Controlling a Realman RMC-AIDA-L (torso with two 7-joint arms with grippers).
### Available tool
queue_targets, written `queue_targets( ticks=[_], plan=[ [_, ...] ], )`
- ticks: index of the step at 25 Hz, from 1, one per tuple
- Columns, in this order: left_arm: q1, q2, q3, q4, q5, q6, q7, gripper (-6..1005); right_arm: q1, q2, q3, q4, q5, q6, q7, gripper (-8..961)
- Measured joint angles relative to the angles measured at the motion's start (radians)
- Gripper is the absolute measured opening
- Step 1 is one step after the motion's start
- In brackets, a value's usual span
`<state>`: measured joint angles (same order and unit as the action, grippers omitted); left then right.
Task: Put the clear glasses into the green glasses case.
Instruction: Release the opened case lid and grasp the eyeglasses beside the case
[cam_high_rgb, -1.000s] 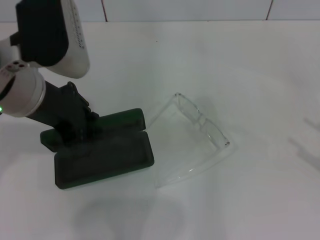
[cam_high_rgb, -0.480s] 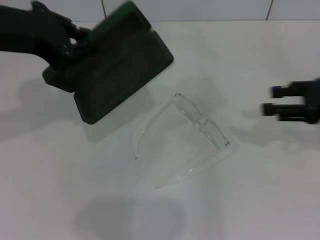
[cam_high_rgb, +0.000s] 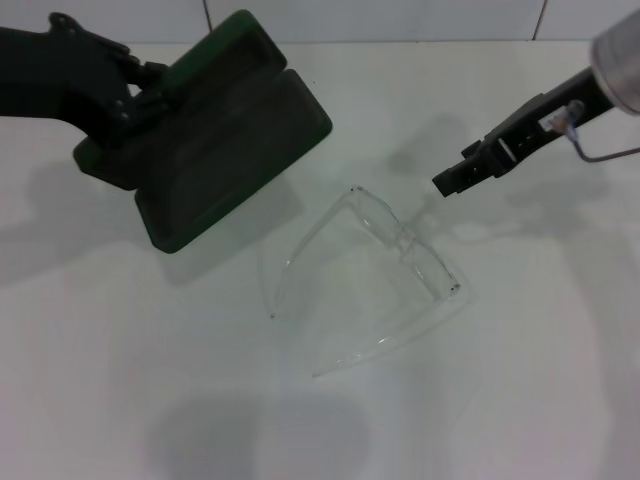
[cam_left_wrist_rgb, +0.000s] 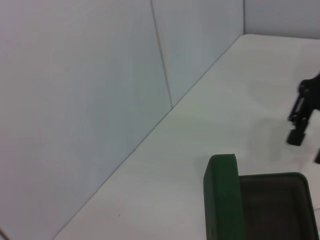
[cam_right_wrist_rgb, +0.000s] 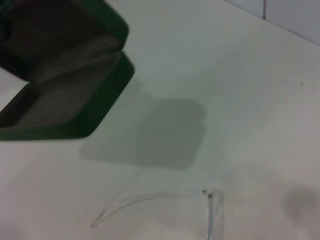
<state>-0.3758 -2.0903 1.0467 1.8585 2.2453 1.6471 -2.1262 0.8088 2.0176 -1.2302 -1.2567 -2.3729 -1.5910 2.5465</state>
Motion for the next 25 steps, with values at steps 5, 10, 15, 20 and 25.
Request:
queue_targets(
  ticks=[5, 10, 15, 20, 25],
  plan=[
    [0.020, 0.000, 0.045, -0.004, -0.001, -0.030, 0.034, 205, 0.098, 0.005, -0.044, 0.125, -0.039, 0.023, 0.061, 549],
    [0.038, 0.001, 0.051, -0.006, 0.005, -0.033, 0.047, 205, 0.151, 0.009, -0.122, 0.174, -0.040, 0.059, 0.109, 504],
    [0.049, 0.001, 0.075, -0.008, -0.011, -0.033, 0.078, 205, 0.160, 0.009, -0.162, 0.235, -0.042, 0.097, 0.125, 475],
    [0.052, 0.000, 0.092, -0.009, -0.016, -0.033, 0.088, 205, 0.165, 0.009, -0.227, 0.309, -0.042, 0.186, 0.126, 460],
    [0.054, 0.000, 0.097, -0.018, -0.016, -0.033, 0.092, 205, 0.172, 0.010, -0.246, 0.360, -0.031, 0.241, 0.116, 447]
  ],
)
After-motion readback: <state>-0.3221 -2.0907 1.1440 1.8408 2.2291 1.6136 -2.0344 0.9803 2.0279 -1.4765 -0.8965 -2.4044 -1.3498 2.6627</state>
